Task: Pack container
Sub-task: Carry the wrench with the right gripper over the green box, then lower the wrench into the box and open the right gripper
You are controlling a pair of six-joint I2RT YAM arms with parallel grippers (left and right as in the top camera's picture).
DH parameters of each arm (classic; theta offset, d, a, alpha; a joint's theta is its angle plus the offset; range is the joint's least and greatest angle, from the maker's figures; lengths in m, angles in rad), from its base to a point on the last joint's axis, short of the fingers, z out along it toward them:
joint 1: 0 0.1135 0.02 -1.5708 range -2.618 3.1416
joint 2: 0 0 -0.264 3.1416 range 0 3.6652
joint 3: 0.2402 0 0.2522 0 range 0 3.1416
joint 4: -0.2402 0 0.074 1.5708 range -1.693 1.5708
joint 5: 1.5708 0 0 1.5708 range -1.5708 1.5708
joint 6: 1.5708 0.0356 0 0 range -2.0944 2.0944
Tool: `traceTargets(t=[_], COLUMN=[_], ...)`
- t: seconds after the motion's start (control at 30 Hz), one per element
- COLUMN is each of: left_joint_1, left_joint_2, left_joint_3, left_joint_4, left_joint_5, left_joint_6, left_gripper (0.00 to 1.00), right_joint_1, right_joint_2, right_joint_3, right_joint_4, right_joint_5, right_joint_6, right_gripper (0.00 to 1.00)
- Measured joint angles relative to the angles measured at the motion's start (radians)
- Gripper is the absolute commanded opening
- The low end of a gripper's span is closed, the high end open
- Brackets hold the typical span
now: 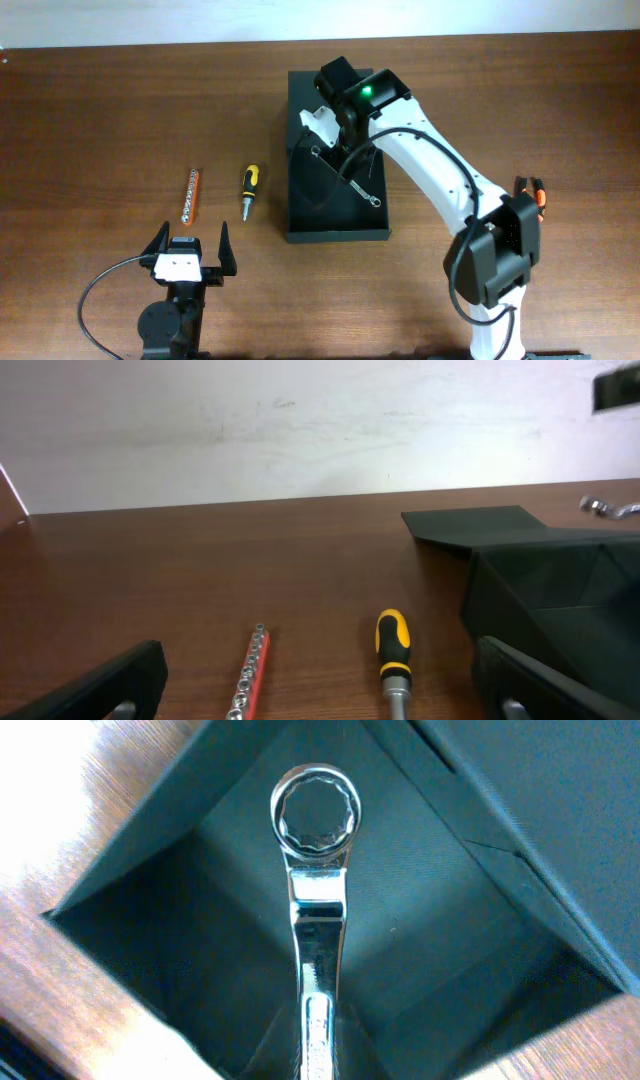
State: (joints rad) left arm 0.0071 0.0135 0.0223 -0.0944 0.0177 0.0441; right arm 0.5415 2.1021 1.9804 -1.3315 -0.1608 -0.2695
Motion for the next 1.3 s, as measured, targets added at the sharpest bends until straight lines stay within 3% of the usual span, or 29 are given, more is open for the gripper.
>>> traceTargets(t=[1.07, 1.3], left_joint_1=[0.000, 0.000], left_joint_2=[0.000, 0.000], left_joint_3=[0.000, 0.000], left_joint_4=[0.000, 0.000], left_joint_5=[0.000, 0.000], left_joint_6=[0.000, 0.000], left_gripper=[0.99, 0.99], right_joint_1=[0.021, 0.021], right_joint_2=[0.204, 0.211], right_joint_3=[0.000, 0.000], right_joint_4=[0.028, 0.050], right_joint_5=[-0.041, -0.041], right_joint_6=[0.000, 0.000], right_gripper=[0.06, 0.10])
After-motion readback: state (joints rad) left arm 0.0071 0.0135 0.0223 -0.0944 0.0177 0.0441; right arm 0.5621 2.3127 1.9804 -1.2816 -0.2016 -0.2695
